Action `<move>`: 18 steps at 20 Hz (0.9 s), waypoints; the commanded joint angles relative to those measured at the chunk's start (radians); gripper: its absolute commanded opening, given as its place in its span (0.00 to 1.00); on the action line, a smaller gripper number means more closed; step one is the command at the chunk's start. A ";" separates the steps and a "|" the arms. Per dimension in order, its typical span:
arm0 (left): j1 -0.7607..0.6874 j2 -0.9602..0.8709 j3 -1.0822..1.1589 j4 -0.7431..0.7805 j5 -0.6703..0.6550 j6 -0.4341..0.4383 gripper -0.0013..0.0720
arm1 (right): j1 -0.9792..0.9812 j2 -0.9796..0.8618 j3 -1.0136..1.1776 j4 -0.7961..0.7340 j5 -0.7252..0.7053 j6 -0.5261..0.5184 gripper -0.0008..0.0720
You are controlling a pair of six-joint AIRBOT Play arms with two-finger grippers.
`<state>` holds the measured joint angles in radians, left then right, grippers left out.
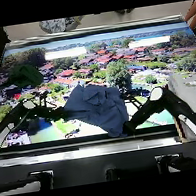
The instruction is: Fold the shirts.
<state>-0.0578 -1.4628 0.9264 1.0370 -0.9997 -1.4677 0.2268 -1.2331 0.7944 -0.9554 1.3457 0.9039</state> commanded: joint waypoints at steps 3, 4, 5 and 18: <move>0.000 0.025 0.001 -0.001 -0.013 0.003 0.06 | 0.191 -0.029 -0.005 -0.080 -0.211 0.080 1.00; 0.000 0.033 0.001 -0.001 -0.013 0.003 0.06 | 0.215 -0.037 -0.005 -0.148 -0.251 0.143 1.00; 0.000 0.041 0.001 -0.001 -0.013 0.003 0.06 | 0.230 -0.044 -0.005 -0.207 -0.275 0.213 0.98; 0.001 0.628 0.515 0.172 0.205 -0.044 0.06 | 0.237 0.334 0.654 -0.985 -0.302 0.534 0.06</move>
<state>-0.0578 -0.9970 1.2495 1.1584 -0.9150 -1.4643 0.4618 -1.0256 1.2255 -1.6249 1.0702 1.3258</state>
